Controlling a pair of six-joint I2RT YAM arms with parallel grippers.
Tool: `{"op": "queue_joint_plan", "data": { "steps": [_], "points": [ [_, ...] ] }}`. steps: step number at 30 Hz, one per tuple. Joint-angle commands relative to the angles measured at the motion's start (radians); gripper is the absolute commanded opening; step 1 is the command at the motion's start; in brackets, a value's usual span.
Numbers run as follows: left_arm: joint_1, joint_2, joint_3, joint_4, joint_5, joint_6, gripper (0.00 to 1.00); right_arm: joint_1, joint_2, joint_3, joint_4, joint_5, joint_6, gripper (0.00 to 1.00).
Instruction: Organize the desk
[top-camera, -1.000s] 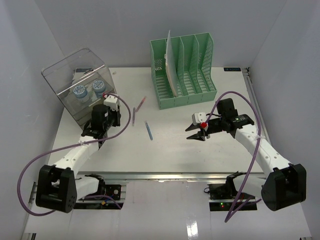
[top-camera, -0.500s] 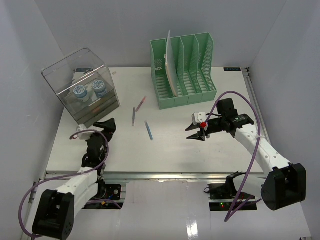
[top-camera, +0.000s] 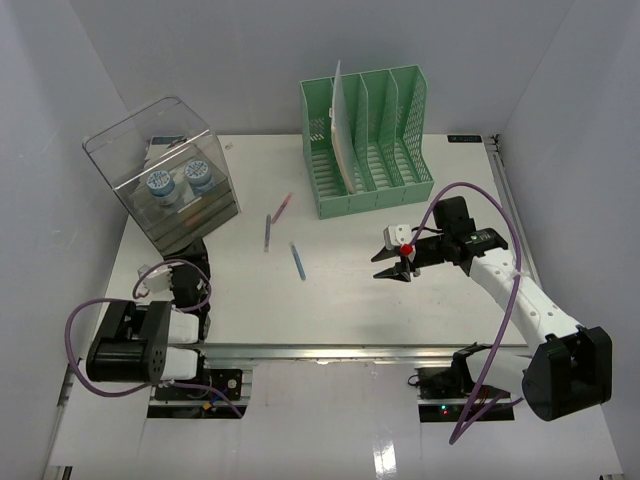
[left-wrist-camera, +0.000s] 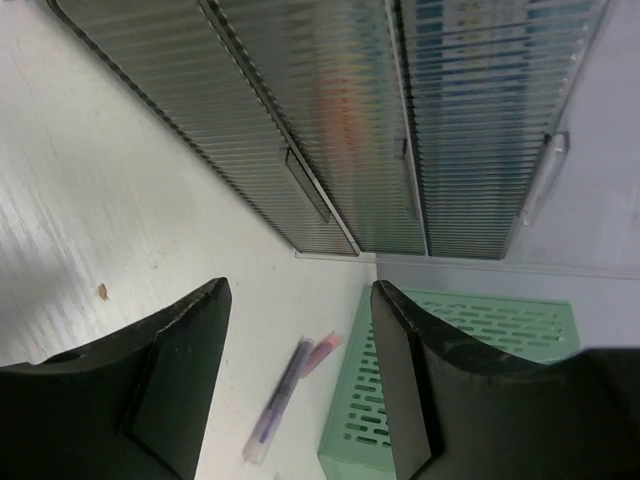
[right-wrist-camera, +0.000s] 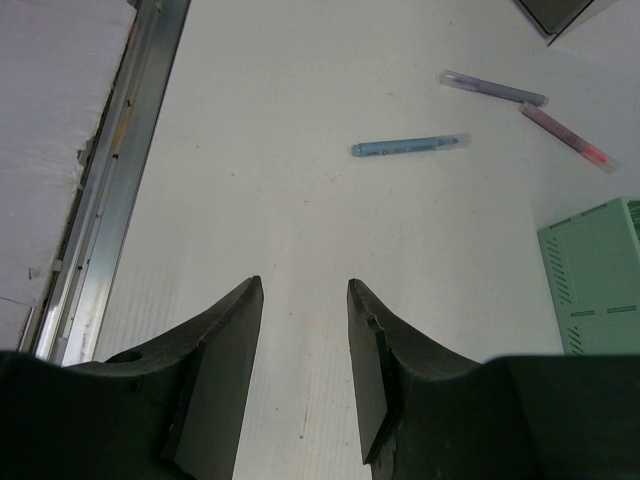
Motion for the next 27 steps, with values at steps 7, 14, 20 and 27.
{"op": "queue_joint_plan", "data": {
  "steps": [7,14,20,27],
  "points": [
    [0.173,0.252,0.053,0.277,0.236,0.004,0.63,-0.006,-0.011,-0.003,0.016,-0.005,-0.008,0.47],
    [0.202,0.444,0.117,0.441,0.314,0.003,0.53,-0.006,-0.006,-0.004,0.016,0.004,-0.010,0.47],
    [0.221,0.551,0.146,0.534,0.333,-0.023,0.50,-0.006,0.001,-0.005,0.015,0.010,-0.011,0.47],
    [0.237,0.661,0.129,0.751,0.367,-0.040,0.54,-0.006,0.008,-0.005,0.016,0.014,-0.012,0.47]
  ]
}}
